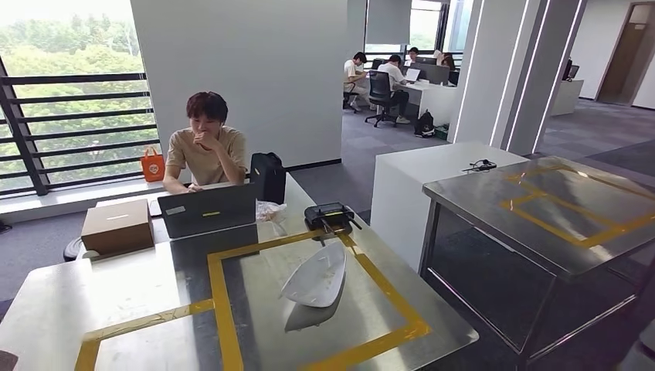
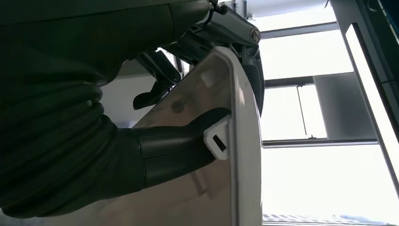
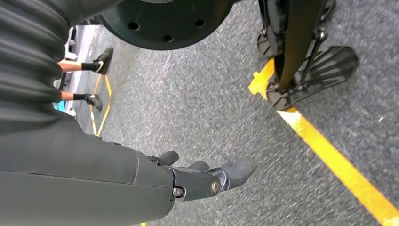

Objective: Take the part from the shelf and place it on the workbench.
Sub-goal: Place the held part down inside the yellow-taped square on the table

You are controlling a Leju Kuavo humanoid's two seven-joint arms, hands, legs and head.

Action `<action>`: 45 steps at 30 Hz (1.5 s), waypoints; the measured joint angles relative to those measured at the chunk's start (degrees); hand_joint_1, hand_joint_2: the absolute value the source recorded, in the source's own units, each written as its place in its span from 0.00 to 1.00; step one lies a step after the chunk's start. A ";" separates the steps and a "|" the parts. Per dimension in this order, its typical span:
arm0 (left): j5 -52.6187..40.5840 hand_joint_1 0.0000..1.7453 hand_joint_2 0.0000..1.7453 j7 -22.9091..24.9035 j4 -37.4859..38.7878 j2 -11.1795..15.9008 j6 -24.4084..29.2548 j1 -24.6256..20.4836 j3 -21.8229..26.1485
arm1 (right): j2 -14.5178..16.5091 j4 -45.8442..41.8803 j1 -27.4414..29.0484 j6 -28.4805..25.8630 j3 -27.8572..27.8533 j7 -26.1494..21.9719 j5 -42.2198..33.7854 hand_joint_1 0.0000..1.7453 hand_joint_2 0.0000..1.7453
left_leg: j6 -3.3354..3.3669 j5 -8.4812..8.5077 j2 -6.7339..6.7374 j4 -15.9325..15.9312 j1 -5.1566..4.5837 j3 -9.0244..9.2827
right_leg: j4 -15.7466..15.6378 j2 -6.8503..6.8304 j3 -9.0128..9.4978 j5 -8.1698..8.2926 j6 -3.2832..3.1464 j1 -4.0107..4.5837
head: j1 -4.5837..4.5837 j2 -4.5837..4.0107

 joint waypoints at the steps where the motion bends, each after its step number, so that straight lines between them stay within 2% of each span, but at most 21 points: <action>1: -0.52 1.00 1.00 0.50 1.25 -0.02 -0.61 -0.72 -0.57 | 0.00 0.00 0.02 0.02 0.00 -0.02 0.02 0.00 1.00 | 0.17 -0.16 -0.03 0.01 -0.12 0.12 | 3.17 0.00 -2.22 -0.69 -0.03 0.01 | 0.03 0.01; 2: -1.19 1.00 1.00 1.03 2.70 -0.01 -1.20 -1.56 -1.21 | 0.00 0.00 0.03 0.04 0.00 -0.05 0.07 0.00 1.00 | 0.28 -0.34 -0.12 0.01 -0.23 0.28 | 4.54 0.00 -3.60 -0.30 -0.15 0.04 | 0.04 0.01; 3: -2.16 1.00 1.00 1.46 4.31 0.03 -1.58 -2.55 -1.96 | -0.01 0.00 0.04 0.09 0.00 -0.14 0.18 0.00 1.00 | 0.32 -0.54 -0.23 0.01 -0.34 0.52 | 3.51 0.00 -3.78 1.29 -0.36 0.11 | 0.05 0.01; 5: -5.37 1.00 1.00 1.99 8.07 0.26 -1.59 -5.14 -3.74 | -0.09 -0.01 0.03 0.20 0.00 -0.41 0.50 0.00 1.00 | 0.24 -0.96 -0.47 0.01 -0.47 1.10 | -3.99 -0.03 -1.20 6.23 -1.19 0.43 | 0.06 0.01; 6: -7.38 1.00 1.00 2.00 10.37 0.44 -1.34 -6.80 -4.87 | -0.20 -0.01 0.00 0.27 0.00 -0.57 0.66 0.00 1.00 | 0.08 -1.18 -0.62 0.04 -0.63 1.32 | -7.82 -0.09 0.35 8.06 -1.59 0.62 | 0.06 0.00; 7: -9.21 1.00 1.00 1.83 12.76 0.60 -0.99 -8.50 -6.08 | -0.31 -0.01 -0.07 0.33 0.00 -0.71 0.76 0.00 1.00 | -0.10 -1.36 -0.76 0.05 -0.74 1.44 | -10.50 -0.16 1.51 9.11 -1.86 0.75 | 0.07 0.00; 8: -10.70 1.00 1.00 1.53 15.02 0.75 -0.62 -10.03 -7.27 | -0.39 -0.01 -0.14 0.38 0.00 -0.83 0.85 0.00 1.00 | -0.14 -1.53 -0.84 0.09 -0.89 1.49 | -11.87 -0.21 2.10 9.48 -1.75 0.77 | 0.06 0.00; 11: -15.49 1.00 1.00 0.51 20.56 0.95 1.65 -13.57 -10.25 | -0.44 -0.01 -0.23 0.33 0.00 -1.25 1.01 0.00 1.00 | -0.06 -1.70 -0.62 -0.01 -1.11 1.69 | -12.19 0.03 2.23 9.57 -1.15 0.65 | 0.04 0.00; 16: -32.30 1.00 1.00 -0.43 29.87 -0.09 10.73 -19.33 -19.90 | -0.55 -0.02 -0.16 0.24 0.00 -1.31 1.14 0.00 1.00 | -0.47 -1.56 -0.54 -0.61 -1.11 1.98 | -12.19 0.08 2.27 9.43 -1.55 0.65 | 0.04 0.00; 20: -38.59 1.00 1.00 -0.06 33.72 -1.24 12.64 -21.11 -25.40 | -0.55 0.00 -0.13 0.26 0.00 -1.10 1.21 0.00 1.00 | -0.67 -1.60 -0.22 -0.72 -1.12 2.15 | -12.19 0.43 2.29 9.46 -1.65 0.63 | 0.05 0.00; 24: -54.60 1.00 1.00 2.20 34.16 -3.22 13.05 -19.68 -28.20 | -0.56 -0.01 0.06 0.25 0.01 -0.19 1.70 0.00 1.00 | -0.69 -1.61 -0.21 -0.75 -1.14 2.20 | -12.19 0.43 2.38 9.43 -1.69 0.59 | 0.05 0.00; 27: -68.95 1.00 1.00 3.53 32.19 -4.38 13.17 -16.71 -27.99 | -0.62 -0.02 0.14 0.16 0.04 0.25 1.99 0.00 1.00 | -0.71 -1.63 -0.11 -0.76 -1.14 2.23 | -12.20 0.54 2.41 9.43 -1.69 0.54 | 0.05 0.00; 30: -76.53 1.00 1.00 2.27 30.54 -4.75 13.25 -14.41 -26.33 | -0.63 -0.02 0.36 0.16 0.07 0.39 2.29 0.00 1.00 | -0.70 -1.64 -0.10 -0.76 -1.16 2.23 | -12.21 0.55 2.41 9.43 -1.69 0.50 | 0.05 0.00; 34: -80.72 0.00 1.00 1.12 28.33 -4.85 13.34 -12.14 -23.25 | -0.68 -0.02 0.41 0.32 0.24 -0.40 2.86 0.00 0.00 | -0.69 -1.65 -0.13 -0.76 -1.20 2.22 | -12.21 0.50 2.41 9.42 -1.68 0.50 | 0.05 0.00; 39: -84.72 0.00 1.00 2.30 24.73 -5.13 13.39 -9.47 -20.53 | -0.92 -0.02 0.38 0.60 0.53 -0.49 3.12 0.00 0.00 | -0.69 -1.65 -0.14 -0.76 -1.20 2.22 | -12.22 0.48 2.42 9.42 -1.68 0.50 | 0.05 0.00; 43: -85.56 0.00 0.00 5.36 24.69 -5.28 13.39 -9.27 -19.90 | -0.94 -0.01 0.30 0.59 0.56 -0.46 3.02 0.00 0.00 | -0.69 -1.64 -0.18 -0.76 -1.20 2.22 | -12.22 0.43 2.45 9.42 -1.68 0.49 | 0.05 0.00; 45: -86.27 0.00 0.00 7.81 24.97 -5.33 13.39 -9.32 -19.89 | -0.94 -0.02 0.29 0.61 0.56 -0.56 2.93 0.00 0.00 | -0.69 -1.64 -0.18 -0.76 -1.21 2.23 | -12.22 0.43 2.45 9.42 -1.68 0.49 | 0.05 0.00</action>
